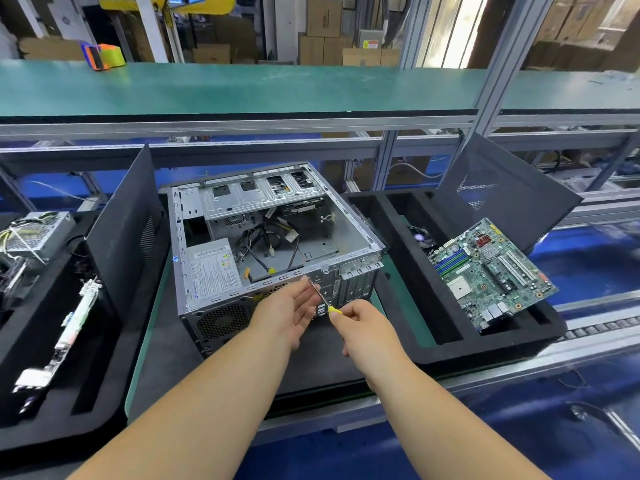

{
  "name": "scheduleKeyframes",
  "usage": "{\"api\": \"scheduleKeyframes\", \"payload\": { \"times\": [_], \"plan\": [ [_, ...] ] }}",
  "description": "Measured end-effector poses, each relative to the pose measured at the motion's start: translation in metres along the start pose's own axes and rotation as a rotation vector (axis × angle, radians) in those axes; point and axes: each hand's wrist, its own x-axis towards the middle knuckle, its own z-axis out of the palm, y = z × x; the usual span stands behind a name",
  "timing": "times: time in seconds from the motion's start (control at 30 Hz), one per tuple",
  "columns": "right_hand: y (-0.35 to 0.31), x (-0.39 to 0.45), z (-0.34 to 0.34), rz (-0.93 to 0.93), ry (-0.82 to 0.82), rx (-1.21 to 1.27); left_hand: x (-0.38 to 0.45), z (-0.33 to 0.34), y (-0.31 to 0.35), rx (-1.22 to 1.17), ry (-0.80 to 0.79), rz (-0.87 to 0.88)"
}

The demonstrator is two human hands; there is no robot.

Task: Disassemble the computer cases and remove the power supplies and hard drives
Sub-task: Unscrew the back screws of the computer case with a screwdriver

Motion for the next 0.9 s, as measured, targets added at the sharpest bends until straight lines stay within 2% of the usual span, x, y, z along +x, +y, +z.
{"api": "scheduleKeyframes", "payload": {
  "times": [0.2,0.4,0.9],
  "plan": [
    [-0.0037,-0.0024,0.0001,-0.017,0.013,-0.028,0.0016,0.0066,-0.0018,-0.023,0.062,0.039],
    [-0.0079,-0.0056,-0.0003,0.044,-0.033,0.072,0.0024,0.006,-0.0004,-0.018,0.061,0.025],
    [-0.0072,-0.0035,-0.0036,-0.037,0.0,0.039,0.0055,0.0067,-0.0006,0.021,0.036,0.039]
  ]
}}
